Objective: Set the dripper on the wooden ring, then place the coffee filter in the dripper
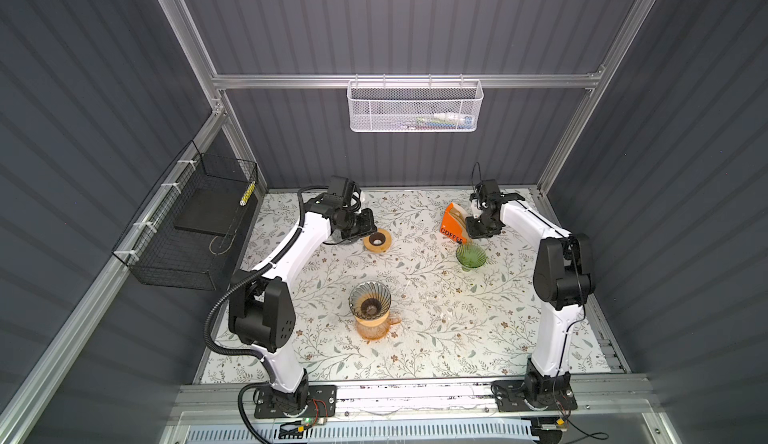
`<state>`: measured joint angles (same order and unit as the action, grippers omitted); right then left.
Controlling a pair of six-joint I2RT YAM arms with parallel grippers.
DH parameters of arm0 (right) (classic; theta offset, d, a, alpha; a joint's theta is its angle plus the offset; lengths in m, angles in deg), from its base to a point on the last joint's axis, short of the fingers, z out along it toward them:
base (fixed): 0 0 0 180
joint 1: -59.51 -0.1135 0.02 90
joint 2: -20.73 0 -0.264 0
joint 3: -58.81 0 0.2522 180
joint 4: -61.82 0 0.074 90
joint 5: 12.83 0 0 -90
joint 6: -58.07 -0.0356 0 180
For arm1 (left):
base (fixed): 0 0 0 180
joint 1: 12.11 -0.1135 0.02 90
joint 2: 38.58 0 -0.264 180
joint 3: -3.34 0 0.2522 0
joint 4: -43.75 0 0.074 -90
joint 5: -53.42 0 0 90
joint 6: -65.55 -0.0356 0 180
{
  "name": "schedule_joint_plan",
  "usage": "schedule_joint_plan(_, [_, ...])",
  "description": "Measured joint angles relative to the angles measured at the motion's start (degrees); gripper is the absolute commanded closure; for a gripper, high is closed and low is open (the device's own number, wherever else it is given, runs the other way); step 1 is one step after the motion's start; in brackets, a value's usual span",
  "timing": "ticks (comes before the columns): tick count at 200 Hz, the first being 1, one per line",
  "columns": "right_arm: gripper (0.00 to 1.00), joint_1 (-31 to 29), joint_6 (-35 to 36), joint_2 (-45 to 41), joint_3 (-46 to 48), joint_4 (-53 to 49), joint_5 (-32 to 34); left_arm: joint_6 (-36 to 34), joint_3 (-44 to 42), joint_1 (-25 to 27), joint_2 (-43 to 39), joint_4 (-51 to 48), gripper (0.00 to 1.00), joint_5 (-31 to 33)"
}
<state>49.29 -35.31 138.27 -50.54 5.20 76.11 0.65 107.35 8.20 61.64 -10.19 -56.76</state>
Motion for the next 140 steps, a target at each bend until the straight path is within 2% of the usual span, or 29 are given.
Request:
schedule_joint_plan(107, [0.75,0.00,0.50,2.56,-1.01,-0.02,0.00,0.00,0.00,0.00,0.00,0.00,0.88,0.02])
schedule_joint_plan(140, [0.78,-0.02,0.50,2.95,-1.40,-0.07,-0.04,0.00,0.00,0.00,0.00,0.00,0.88,0.00])
